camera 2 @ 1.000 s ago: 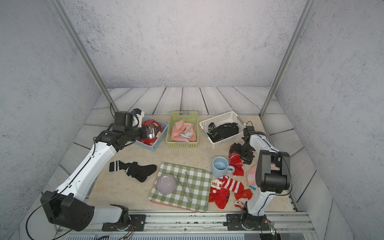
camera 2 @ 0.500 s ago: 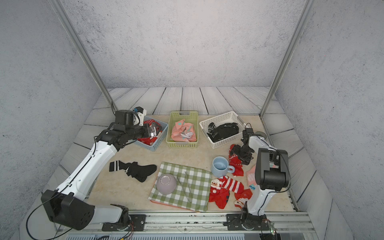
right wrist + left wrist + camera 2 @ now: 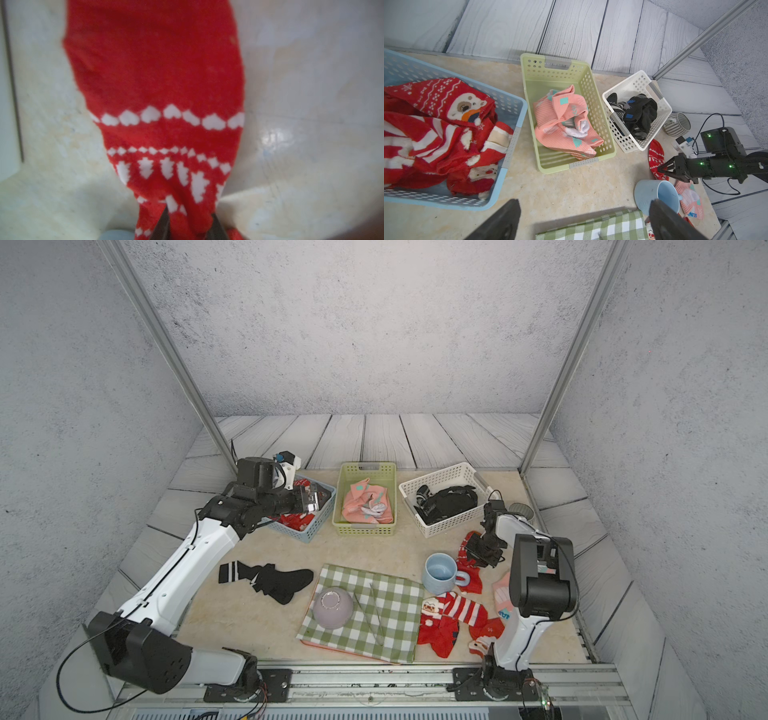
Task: Sort the socks into the basket by color
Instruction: Pick up the sock from the center of the board.
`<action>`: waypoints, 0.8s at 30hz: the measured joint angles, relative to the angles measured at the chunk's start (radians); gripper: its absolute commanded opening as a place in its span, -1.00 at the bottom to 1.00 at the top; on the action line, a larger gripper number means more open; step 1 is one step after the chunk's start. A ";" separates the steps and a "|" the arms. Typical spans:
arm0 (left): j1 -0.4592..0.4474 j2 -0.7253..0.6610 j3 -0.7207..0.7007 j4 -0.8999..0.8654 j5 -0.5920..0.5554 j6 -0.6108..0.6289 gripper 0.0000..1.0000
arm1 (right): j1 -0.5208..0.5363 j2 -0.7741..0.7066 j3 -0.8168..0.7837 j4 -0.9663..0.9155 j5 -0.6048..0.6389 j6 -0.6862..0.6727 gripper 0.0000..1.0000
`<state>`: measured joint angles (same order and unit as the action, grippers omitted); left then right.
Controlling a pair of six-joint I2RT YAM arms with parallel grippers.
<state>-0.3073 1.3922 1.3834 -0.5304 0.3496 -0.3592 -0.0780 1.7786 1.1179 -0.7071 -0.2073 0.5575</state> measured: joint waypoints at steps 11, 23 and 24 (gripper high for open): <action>-0.025 0.034 0.031 0.043 0.071 0.029 0.99 | 0.000 -0.177 0.070 -0.051 0.013 -0.007 -1.00; -0.168 0.073 0.050 0.152 0.120 0.167 0.99 | 0.109 -0.279 0.364 -0.158 -0.077 -0.050 -1.00; -0.185 0.079 0.051 0.164 0.118 0.182 0.99 | 0.126 -0.279 0.382 -0.163 -0.085 -0.052 -1.00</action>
<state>-0.4927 1.4708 1.4342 -0.3660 0.4675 -0.1768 0.0475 1.4998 1.5002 -0.8703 -0.2920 0.5056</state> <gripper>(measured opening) 0.993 0.062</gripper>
